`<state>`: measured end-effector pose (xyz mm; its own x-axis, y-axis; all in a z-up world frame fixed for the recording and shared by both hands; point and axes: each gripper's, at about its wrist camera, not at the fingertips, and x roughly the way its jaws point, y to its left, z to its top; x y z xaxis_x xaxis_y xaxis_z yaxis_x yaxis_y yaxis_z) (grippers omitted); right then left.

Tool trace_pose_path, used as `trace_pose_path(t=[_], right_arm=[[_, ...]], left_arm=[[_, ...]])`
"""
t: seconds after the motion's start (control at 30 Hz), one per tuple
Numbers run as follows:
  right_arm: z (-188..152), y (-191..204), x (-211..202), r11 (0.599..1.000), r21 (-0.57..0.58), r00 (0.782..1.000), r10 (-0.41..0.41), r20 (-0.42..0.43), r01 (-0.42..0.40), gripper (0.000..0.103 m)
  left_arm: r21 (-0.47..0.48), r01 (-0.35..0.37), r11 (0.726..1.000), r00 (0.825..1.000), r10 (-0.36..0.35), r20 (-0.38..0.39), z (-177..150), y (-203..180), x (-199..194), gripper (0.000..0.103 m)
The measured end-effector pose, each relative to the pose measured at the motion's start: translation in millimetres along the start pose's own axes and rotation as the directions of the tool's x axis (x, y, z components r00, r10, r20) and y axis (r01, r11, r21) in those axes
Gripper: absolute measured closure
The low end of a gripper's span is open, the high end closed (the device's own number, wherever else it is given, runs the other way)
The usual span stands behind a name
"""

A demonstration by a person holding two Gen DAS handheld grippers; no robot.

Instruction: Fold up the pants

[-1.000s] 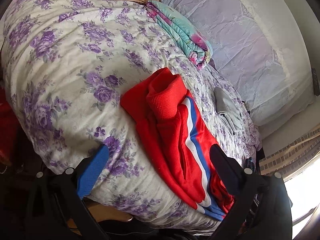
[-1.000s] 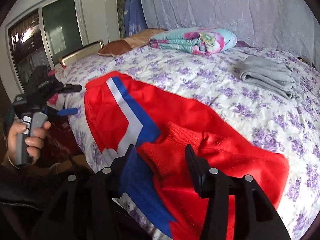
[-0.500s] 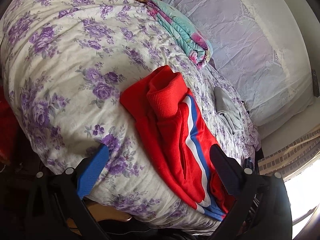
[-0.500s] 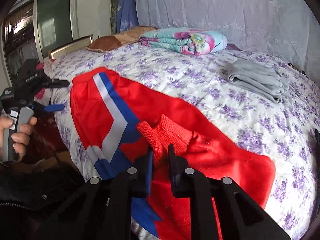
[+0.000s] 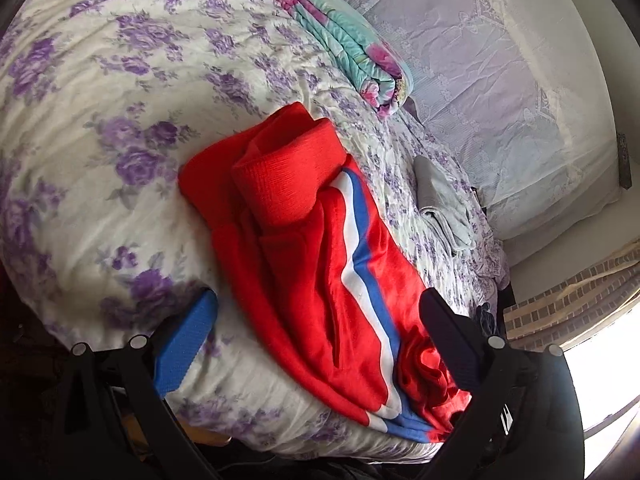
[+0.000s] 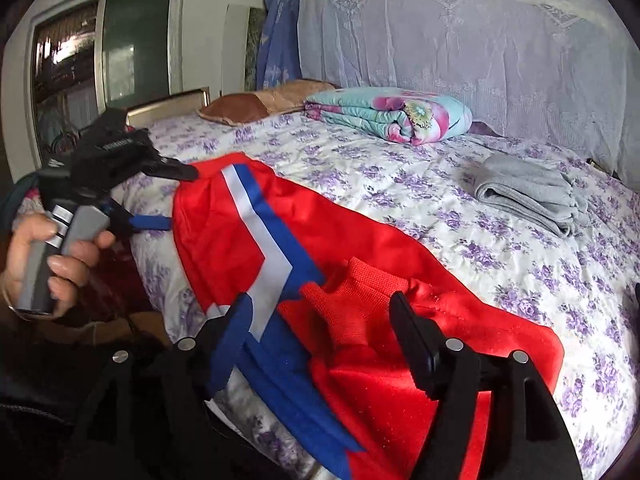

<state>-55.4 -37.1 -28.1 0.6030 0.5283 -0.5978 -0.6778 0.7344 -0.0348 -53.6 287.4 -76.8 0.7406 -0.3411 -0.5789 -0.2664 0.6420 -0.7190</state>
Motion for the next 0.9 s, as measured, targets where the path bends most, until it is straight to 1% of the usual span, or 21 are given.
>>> trace_pose_path(t=[0.03, 0.1, 0.13, 0.17, 0.2, 0.23, 0.27, 0.3, 0.37, 0.47, 0.53, 0.57, 0.6, 0.67, 0.7, 0.73, 0.77, 0.8, 0.83, 0.87, 0.9], right_arm=[[0, -3, -2, 1.000, 0.019, 1.000, 0.004, 0.001, -0.004, 0.031], [-2, -9, -7, 0.999, 0.051, 1.000, 0.008, 0.009, -0.009, 0.031], [-4, -12, -10, 0.998, 0.064, 1.000, 0.007, 0.015, -0.008, 0.032], [-5, -15, -14, 0.997, 0.078, 1.000, -0.003, 0.020, 0.001, 0.032], [-7, -21, -18, 0.995, 0.097, 0.999, -0.018, 0.031, 0.015, 0.032], [-9, -27, -24, 0.992, 0.121, 0.998, -0.032, 0.048, 0.026, 0.032], [-12, -34, -31, 0.988, 0.148, 0.997, -0.051, 0.065, 0.041, 0.032], [-15, -44, -39, 0.982, 0.181, 0.994, -0.077, 0.081, 0.061, 0.032], [-22, -66, -55, 0.962, 0.255, 0.987, -0.123, 0.103, 0.093, 0.032], [-35, -104, -76, 0.919, 0.376, 0.978, -0.175, 0.117, 0.120, 0.032], [-44, -125, -88, 0.890, 0.432, 0.967, -0.221, 0.124, 0.148, 0.032], [-48, -133, -96, 0.875, 0.455, 0.961, -0.246, 0.128, 0.164, 0.032], [-51, -141, -102, 0.862, 0.476, 0.956, -0.264, 0.130, 0.174, 0.032], [-59, -154, -114, 0.837, 0.515, 0.946, -0.294, 0.134, 0.187, 0.032], [-64, -160, -119, 0.825, 0.533, 0.943, -0.303, 0.134, 0.190, 0.032], [-68, -166, -122, 0.814, 0.550, 0.941, -0.309, 0.134, 0.189, 0.032], [-72, -170, -123, 0.804, 0.563, 0.941, -0.313, 0.129, 0.191, 0.032], [-76, -173, -122, 0.797, 0.573, 0.943, -0.311, 0.117, 0.192, 0.030], [-80, -175, -118, 0.791, 0.583, 0.950, -0.295, 0.100, 0.184, 0.028], [-83, -177, -111, 0.789, 0.592, 0.962, -0.261, 0.080, 0.165, 0.026], [-87, -178, -105, 0.787, 0.601, 0.974, -0.216, 0.063, 0.136, 0.026]], left_arm=[[-0.010, 0.002, 1.000, 1.000, -0.002, 0.026, 3, -1, 3, 0.005], [-0.029, 0.057, 0.998, 0.997, -0.055, 0.060, 11, -3, 8, 0.005], [-0.039, 0.076, 0.996, 0.994, -0.073, 0.076, 15, -3, 12, 0.011], [-0.051, 0.067, 0.996, 0.994, -0.063, 0.084, 17, -2, 16, 0.027], [-0.059, 0.056, 0.997, 0.995, -0.051, 0.083, 20, 0, 21, 0.040], [-0.068, 0.059, 0.996, 0.996, -0.054, 0.068, 21, 2, 26, 0.075], [-0.070, 0.079, 0.994, 0.996, -0.075, 0.057, 21, 4, 29, 0.088], [-0.059, 0.082, 0.995, 0.995, -0.078, 0.065, 20, 1, 28, 0.088], [0.040, 0.065, 0.997, 0.994, -0.068, 0.089, 15, -20, 21, 0.089], [0.211, 0.064, 0.975, 0.991, -0.087, 0.100, 3, -67, 11, 0.090], [0.349, 0.092, 0.933, 0.991, -0.121, 0.062, -16, -111, 4, 0.090], [0.431, 0.110, 0.896, 0.990, -0.139, 0.037, -30, -137, 1, 0.090], [0.519, 0.127, 0.845, 0.988, -0.153, 0.008, -48, -164, -2, 0.090], [0.677, 0.175, 0.715, 0.983, -0.161, -0.085, -93, -212, -1, 0.089], [0.730, 0.206, 0.652, 0.979, -0.150, -0.141, -115, -228, 7, 0.088], [0.774, 0.243, 0.584, 0.969, -0.112, -0.220, -140, -242, 21, 0.082], [0.799, 0.270, 0.538, 0.957, -0.060, -0.284, -160, -249, 38, 0.076], [0.814, 0.285, 0.506, 0.943, 0.004, -0.332, -178, -250, 58, 0.074], [0.820, 0.291, 0.493, 0.926, 0.072, -0.372, -190, -248, 78, 0.068], [0.805, 0.313, 0.504, 0.894, 0.129, -0.428, -197, -243, 97, 0.067], [0.785, 0.324, 0.528, 0.872, 0.156, -0.465, -201, -237, 109, 0.067]])
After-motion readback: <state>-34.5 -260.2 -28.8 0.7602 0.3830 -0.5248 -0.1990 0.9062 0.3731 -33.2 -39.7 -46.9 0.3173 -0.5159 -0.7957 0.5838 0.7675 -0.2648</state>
